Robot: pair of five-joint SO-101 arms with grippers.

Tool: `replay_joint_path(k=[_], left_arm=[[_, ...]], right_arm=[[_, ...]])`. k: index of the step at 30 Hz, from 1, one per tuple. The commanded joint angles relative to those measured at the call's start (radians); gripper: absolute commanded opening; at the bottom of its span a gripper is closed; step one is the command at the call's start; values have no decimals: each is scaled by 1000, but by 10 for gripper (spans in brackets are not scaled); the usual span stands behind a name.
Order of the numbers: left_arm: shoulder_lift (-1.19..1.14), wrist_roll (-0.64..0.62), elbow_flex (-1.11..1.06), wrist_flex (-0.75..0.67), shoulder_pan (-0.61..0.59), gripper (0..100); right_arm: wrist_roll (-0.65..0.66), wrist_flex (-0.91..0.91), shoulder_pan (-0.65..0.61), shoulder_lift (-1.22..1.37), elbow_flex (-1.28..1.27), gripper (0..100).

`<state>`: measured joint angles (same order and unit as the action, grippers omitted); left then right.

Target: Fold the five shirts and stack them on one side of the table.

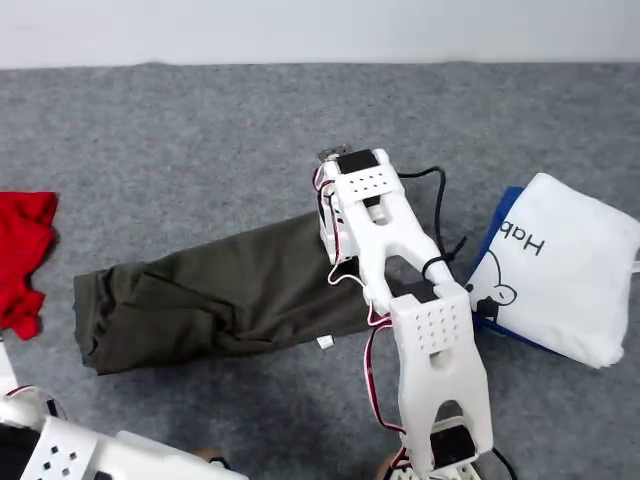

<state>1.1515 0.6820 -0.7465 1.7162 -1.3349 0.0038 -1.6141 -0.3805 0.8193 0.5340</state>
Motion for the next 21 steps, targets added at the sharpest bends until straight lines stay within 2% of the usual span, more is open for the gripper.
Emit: replay_joint_path(k=[1,8,12,16,21], left_arm=[[0,12,12,-23,6,195],[2,12,65,-21,6,194],[2,12,85,-18,6,194],[2,12,79,-15,6,194],[2,12,79,-20,6,194]], right_arm=[[46,-82,24,8,41,9],[249,-183,242,-2,258,10],[361,-185,305,-68,265,10],[416,-185,288,-162,232,10],[473,-185,165,-321,86,10]])
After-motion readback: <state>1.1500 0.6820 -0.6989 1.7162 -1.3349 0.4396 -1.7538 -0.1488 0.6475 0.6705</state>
